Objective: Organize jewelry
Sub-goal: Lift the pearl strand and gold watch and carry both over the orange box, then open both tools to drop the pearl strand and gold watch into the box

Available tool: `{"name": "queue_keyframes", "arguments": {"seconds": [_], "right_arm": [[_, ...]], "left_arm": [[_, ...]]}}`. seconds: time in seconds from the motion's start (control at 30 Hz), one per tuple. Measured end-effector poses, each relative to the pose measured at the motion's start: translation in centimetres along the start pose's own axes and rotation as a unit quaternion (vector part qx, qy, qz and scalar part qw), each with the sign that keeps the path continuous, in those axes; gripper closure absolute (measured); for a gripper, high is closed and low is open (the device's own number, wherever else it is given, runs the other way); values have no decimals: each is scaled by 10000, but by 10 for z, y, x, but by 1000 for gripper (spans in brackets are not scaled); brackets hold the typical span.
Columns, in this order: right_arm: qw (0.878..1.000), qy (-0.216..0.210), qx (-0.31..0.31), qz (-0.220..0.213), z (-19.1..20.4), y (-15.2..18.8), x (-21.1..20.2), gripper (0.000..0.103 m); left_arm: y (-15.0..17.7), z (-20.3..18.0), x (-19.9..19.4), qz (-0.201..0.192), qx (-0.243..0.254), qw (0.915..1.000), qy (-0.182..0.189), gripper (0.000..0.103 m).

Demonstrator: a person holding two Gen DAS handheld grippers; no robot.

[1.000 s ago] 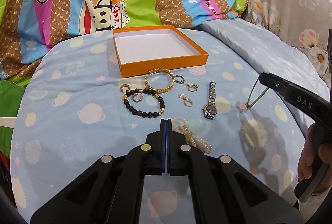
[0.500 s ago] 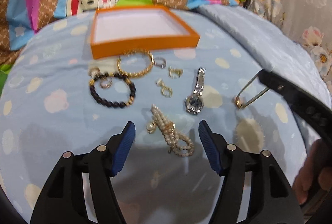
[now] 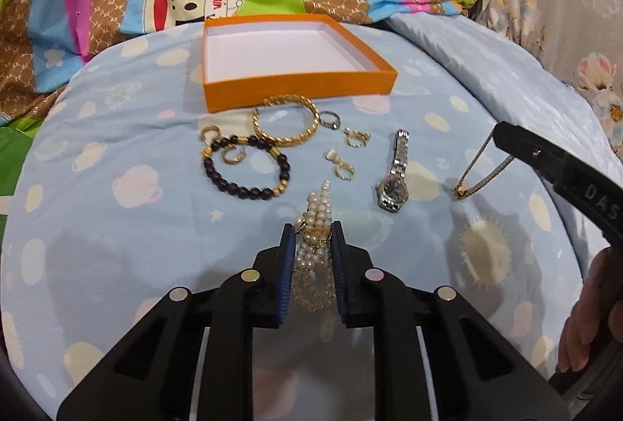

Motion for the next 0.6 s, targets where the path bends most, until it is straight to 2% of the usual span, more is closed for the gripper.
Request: {"name": "queue_keyframes", "arguments": {"seconds": [0.13,0.3,0.43,0.6], "right_arm": [[9998,-157,-71,-118,10,-20,6,82],[9983,-412,-225,-338,28,-63,30,82],[9973,-531,-324,-386,41,-99,68,82],[9967,-691,-257,-337,51,-142,123,82]], "left_arm": [[-22,13,-12,-143,-81,9999,50,86],[-67,29,-12,-506,-24,9987,-33,86],[-114,41,6,-803,50,9966,-171,86],[-167,54,47,-955,-18,9950,-280,86]]}}
Point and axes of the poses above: each gripper's, at about its wrist camera, not at the fingertips, and x roughly the way its jaws point, z to its left, y to its underside, the point moved 1 cm from there along x, roughly the way its jaws point, and after that the axes turned 12 degrees about -z, right-handed, at the moved point
